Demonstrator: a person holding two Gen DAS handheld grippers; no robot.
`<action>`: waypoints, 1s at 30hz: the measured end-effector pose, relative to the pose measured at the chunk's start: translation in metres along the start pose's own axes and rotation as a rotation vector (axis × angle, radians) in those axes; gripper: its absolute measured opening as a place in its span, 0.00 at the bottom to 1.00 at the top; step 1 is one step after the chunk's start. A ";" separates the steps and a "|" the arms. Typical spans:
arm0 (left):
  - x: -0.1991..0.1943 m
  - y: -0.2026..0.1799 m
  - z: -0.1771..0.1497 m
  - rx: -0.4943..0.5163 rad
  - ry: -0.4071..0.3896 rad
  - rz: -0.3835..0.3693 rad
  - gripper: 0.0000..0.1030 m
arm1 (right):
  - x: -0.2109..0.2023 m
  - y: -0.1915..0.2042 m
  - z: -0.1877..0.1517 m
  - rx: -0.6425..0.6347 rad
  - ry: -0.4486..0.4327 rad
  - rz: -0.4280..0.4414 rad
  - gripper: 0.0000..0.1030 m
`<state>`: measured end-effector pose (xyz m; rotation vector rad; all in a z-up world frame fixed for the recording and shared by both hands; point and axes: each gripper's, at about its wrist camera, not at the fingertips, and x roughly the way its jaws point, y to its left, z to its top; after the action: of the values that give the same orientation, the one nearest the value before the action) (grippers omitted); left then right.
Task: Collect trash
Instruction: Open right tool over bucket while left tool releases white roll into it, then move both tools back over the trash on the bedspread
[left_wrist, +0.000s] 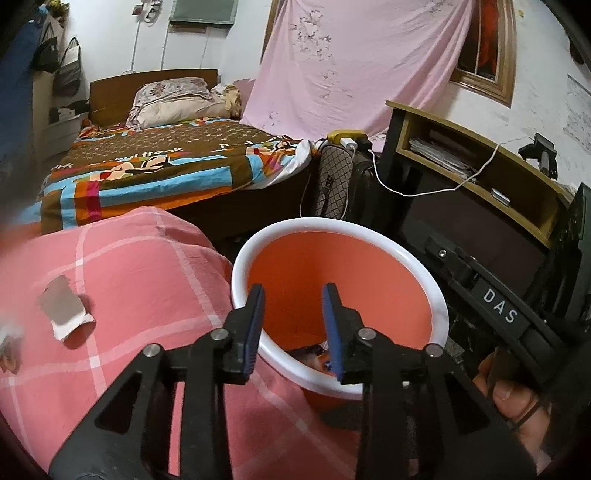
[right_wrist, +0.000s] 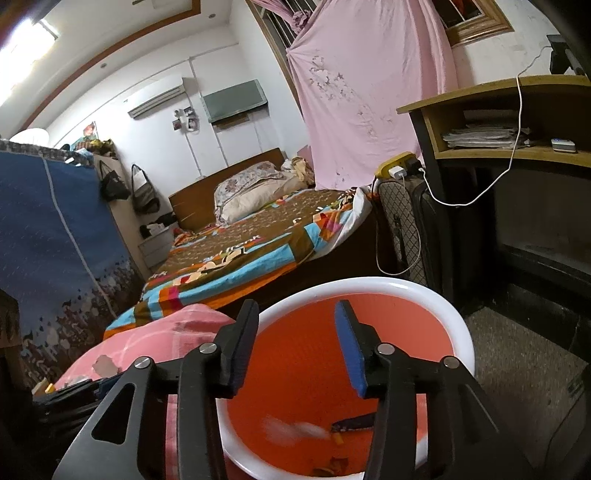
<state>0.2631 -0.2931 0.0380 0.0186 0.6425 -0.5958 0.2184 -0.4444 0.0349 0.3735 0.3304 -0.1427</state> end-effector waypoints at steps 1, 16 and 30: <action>-0.001 0.001 0.000 -0.006 -0.003 0.002 0.15 | 0.000 0.000 0.000 0.002 0.000 0.000 0.43; -0.068 0.053 -0.003 -0.183 -0.235 0.250 0.62 | -0.027 0.026 0.008 -0.039 -0.193 0.104 0.80; -0.168 0.119 -0.041 -0.218 -0.479 0.569 0.86 | -0.048 0.106 0.005 -0.148 -0.337 0.336 1.00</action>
<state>0.1957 -0.0990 0.0813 -0.1381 0.2094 0.0302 0.1955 -0.3446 0.0912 0.2484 -0.0565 0.1472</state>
